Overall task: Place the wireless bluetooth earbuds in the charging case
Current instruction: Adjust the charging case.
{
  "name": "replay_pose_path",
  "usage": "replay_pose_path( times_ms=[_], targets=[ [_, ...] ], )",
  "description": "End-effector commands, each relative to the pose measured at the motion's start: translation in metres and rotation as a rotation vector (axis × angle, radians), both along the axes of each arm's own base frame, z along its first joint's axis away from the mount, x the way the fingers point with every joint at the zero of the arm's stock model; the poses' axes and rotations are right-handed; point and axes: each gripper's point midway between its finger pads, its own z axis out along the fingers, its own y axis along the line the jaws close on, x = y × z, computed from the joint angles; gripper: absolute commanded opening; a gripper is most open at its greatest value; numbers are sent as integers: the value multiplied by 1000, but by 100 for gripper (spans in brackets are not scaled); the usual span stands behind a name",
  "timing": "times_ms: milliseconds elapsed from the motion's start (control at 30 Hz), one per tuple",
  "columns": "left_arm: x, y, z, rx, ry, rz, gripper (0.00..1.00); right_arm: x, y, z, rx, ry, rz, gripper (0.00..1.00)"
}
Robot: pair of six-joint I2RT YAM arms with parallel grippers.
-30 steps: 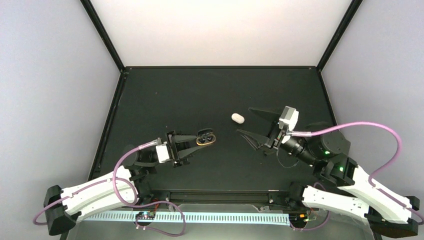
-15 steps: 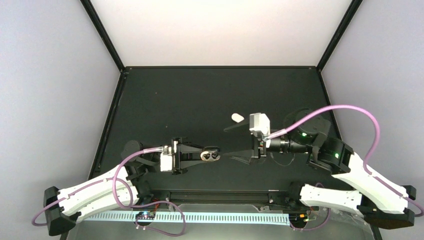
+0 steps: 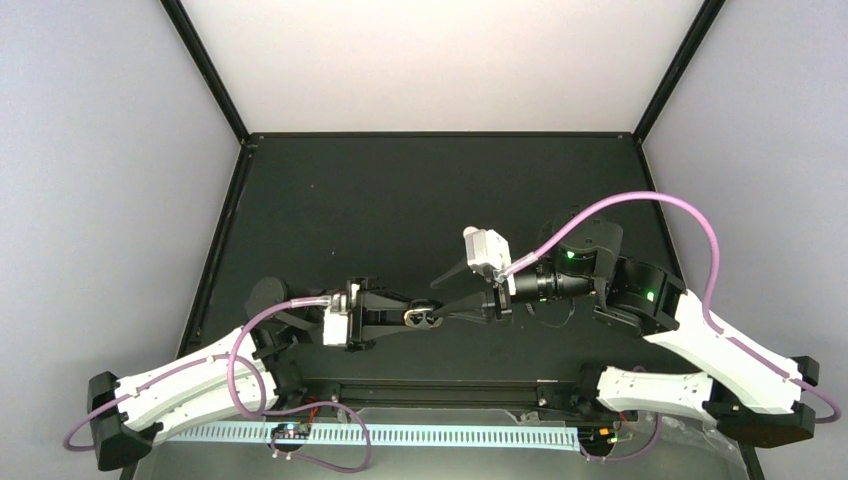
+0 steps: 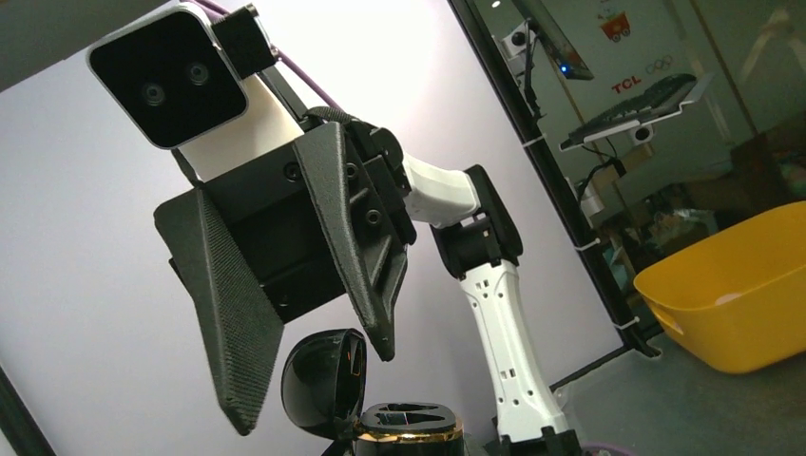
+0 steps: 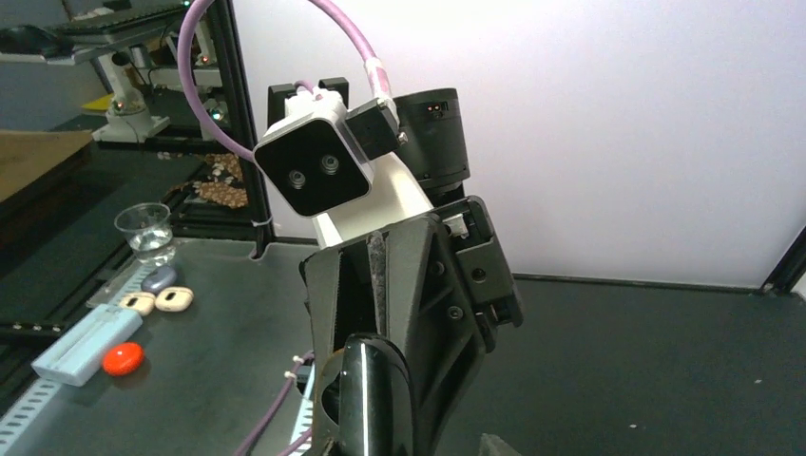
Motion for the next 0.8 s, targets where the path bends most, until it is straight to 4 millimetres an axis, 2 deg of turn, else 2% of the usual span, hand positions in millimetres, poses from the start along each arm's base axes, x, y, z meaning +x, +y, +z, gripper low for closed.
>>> replay_pose_path(
  times_ms=[0,500,633,767],
  targets=[
    [-4,1,15,-13,-64,-5,1,-4,-2,3,-13,8,20,35],
    [9,-4,14,-16,-52,56,2,8,4,-12,-107,-4,-28,12],
    [14,-5,14,-19,-40,81,1,9,4,-14,-124,-8,-27,3],
    [17,-6,14,-20,-34,95,2,9,4,-15,-130,-12,-28,1]
  ],
)
